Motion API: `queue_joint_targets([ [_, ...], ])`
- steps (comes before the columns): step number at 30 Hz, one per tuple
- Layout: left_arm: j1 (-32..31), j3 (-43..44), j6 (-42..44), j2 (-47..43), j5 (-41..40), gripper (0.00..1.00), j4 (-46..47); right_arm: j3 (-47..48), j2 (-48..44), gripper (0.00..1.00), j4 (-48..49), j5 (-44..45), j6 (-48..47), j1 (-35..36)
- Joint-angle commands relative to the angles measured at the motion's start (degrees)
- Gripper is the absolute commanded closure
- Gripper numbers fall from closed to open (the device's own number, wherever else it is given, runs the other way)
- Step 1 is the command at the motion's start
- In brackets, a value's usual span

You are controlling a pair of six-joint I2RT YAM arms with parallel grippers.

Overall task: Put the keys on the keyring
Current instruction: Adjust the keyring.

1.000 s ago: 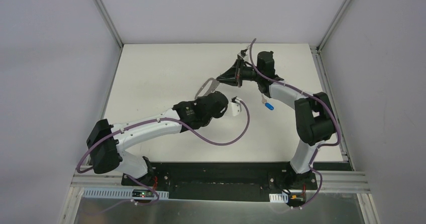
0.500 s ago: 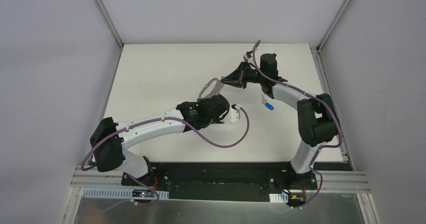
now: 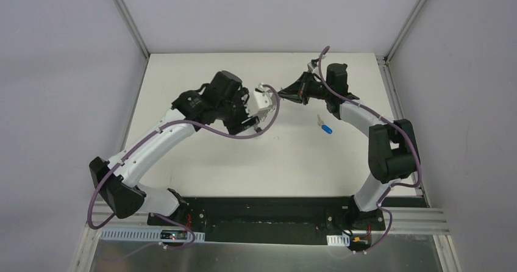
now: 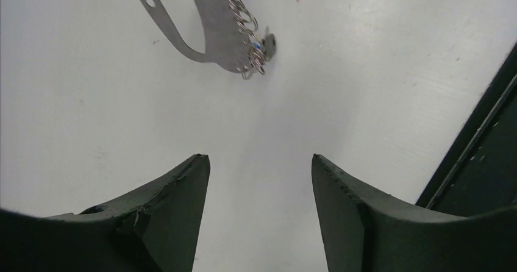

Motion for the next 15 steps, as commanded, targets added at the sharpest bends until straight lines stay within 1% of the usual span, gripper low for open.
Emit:
queue_joint_targets([
  [1, 4.0, 7.0, -8.7, -0.3, 17.4, 0.38, -4.3, -1.0, -5.0, 1.00, 2.2, -0.7, 0.0, 0.2],
  [3, 5.3, 7.9, -13.1, 1.1, 20.4, 0.41, -2.9, -1.9, -5.9, 1.00, 3.6, -0.7, 0.9, 0.3],
  [7, 7.0, 8.9, -22.5, 4.4, 24.5, 0.50, 1.0, -2.5, -7.1, 1.00, 4.8, -0.9, 1.0, 0.3],
  [10, 7.7, 11.1, -30.5, 7.8, 25.3, 0.58, 3.0, -2.4, -7.4, 1.00, 4.8, -1.0, 1.4, 0.3],
  [12, 7.8, 13.5, -33.7, 10.5, 25.6, 0.65, 2.9, -2.2, -7.4, 1.00, 4.8, -1.0, 1.8, 0.4],
  [15, 7.8, 14.9, -38.5, 13.4, 25.8, 0.71, 4.1, -1.8, -7.4, 1.00, 4.7, -1.1, 2.2, 0.4],
])
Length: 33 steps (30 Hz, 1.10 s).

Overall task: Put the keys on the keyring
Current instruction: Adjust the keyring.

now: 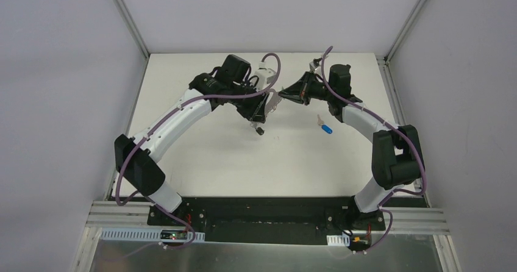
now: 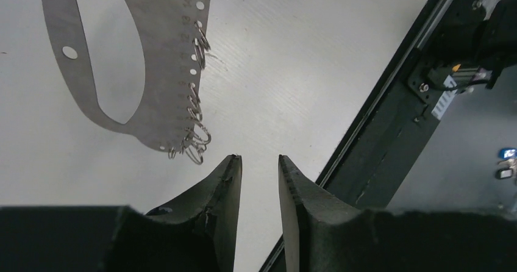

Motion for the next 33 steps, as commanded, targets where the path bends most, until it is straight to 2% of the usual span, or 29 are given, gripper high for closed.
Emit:
queue_joint_targets([
  [1, 0.4, 4.0, -11.8, 2.9, 3.6, 0.73, 3.0, 0.9, -3.0, 1.00, 3.3, -1.1, 1.5, 0.3],
  [7, 0.5, 5.2, -16.7, 5.1, 0.4, 0.78, 4.1, 1.3, -2.7, 1.00, 3.3, -1.0, 1.9, 0.3],
  [16, 0.5, 7.8, -18.7, 7.9, -2.4, 0.71, 6.9, 1.4, -2.1, 1.00, 3.2, -0.9, 2.5, 0.3],
  [21, 0.3, 8.6, -18.7, 8.9, -6.5, 0.71, 7.6, 1.5, -1.8, 1.00, 3.3, -1.0, 3.0, 0.3],
  [33, -0.6, 7.9, -20.0, 10.7, -7.1, 0.70, 8.9, 1.5, -1.6, 1.00, 3.7, -1.1, 3.8, 0.3],
])
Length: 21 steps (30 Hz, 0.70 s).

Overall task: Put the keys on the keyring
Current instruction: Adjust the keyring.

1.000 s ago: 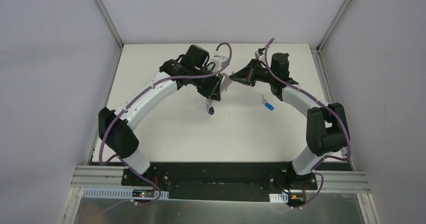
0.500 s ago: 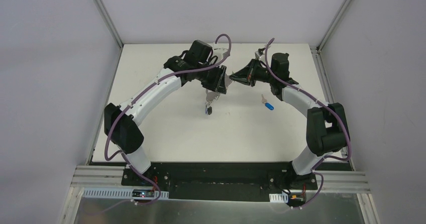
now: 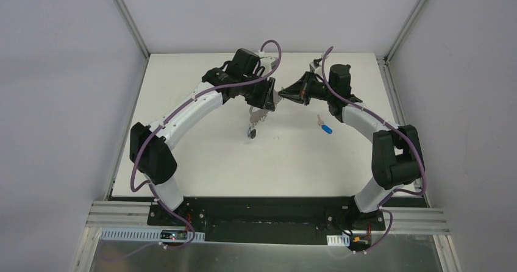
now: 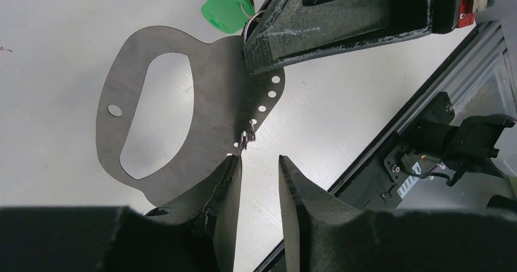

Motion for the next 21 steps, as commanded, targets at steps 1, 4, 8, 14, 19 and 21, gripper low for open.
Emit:
queue_joint_targets([
  [1, -0.5, 1.8, -1.3, 1.3, -1.6, 0.70, 1.5, 1.5, -1.7, 1.00, 3.4, -1.1, 1.6, 0.2],
  [4, -0.5, 2.1, -0.9, 1.6, -2.2, 0.70, 1.4, 1.4, -2.0, 1.00, 3.4, -1.1, 1.6, 0.1],
  [8, -0.5, 1.2, 0.0, 1.2, -2.8, 0.70, 2.0, 0.9, -2.1, 1.00, 3.4, -1.1, 1.5, 0.2],
  [14, -0.5, 0.2, 0.4, 0.8, -2.5, 0.77, 2.5, 1.0, -1.9, 1.00, 3.4, -1.0, 1.4, 0.1],
  [19, -0.6, 0.9, 0.3, 1.5, -1.5, 0.88, 2.6, 1.0, -1.8, 1.00, 3.4, -0.9, 1.2, 0.1],
  [21, -0.6, 1.2, 0.2, 1.9, -1.3, 0.90, 2.3, 1.0, -1.9, 1.00, 3.4, -0.9, 1.2, 0.1],
])
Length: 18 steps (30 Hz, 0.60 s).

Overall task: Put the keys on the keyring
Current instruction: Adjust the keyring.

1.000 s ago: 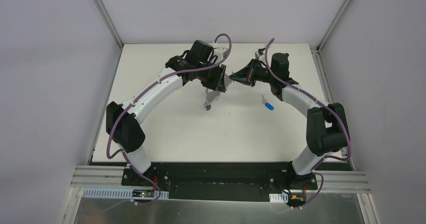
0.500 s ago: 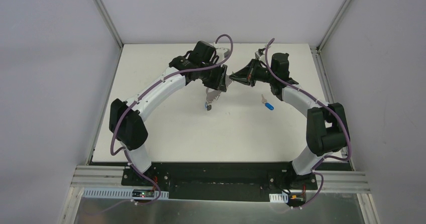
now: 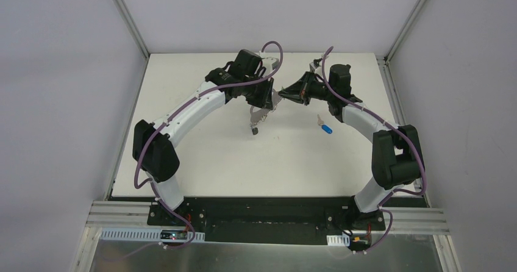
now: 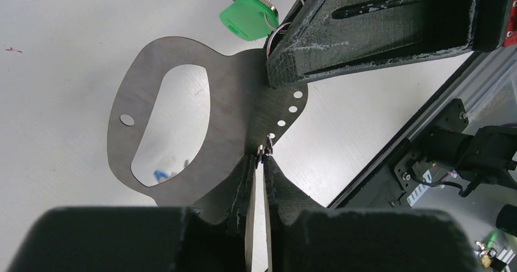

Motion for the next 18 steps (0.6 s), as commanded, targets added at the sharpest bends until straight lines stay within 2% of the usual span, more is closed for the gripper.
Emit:
queue_joint_targets([
  [1, -0.6, 1.3, 0.1, 0.3, 0.3, 0.92, 1.2, 1.0, -1.8, 1.00, 3.4, -0.9, 1.0, 0.1],
  [6, -0.6, 1.8, -0.1, 1.1, 0.3, 1.00, 0.9, 0.9, -1.8, 1.00, 3.4, -0.9, 0.9, 0.1],
  [18, -0.5, 2.3, -2.1, 1.2, 2.3, 1.00, 0.8, 0.9, -2.2, 1.00, 2.0, -0.7, -2.2, -0.2],
])
